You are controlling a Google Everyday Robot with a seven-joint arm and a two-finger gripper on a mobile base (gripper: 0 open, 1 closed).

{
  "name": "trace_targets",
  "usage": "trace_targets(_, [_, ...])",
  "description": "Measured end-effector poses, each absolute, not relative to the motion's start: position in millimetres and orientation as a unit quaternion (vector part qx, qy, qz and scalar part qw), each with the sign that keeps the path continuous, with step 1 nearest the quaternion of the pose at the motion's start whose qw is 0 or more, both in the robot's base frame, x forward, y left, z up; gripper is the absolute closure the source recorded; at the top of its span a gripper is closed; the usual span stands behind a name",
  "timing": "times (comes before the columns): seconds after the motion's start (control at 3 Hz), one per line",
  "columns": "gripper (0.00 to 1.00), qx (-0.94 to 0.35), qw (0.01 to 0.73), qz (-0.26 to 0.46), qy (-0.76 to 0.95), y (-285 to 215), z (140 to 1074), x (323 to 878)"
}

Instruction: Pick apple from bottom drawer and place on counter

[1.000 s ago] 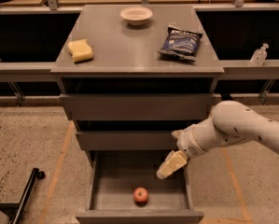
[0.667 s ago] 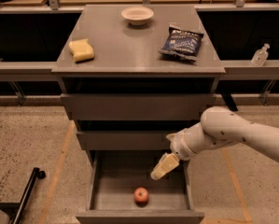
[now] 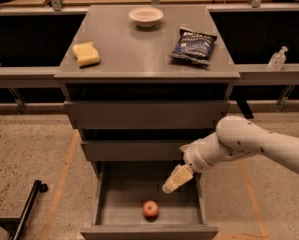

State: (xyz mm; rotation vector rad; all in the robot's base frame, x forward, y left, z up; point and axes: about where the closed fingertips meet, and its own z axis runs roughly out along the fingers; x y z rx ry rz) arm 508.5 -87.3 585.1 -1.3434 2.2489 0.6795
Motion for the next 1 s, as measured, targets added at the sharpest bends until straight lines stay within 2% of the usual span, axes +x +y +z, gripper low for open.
trace_targets(1.0, [0.0,-0.48,0.168,0.223,0.832,-87.2,470.4,544.6])
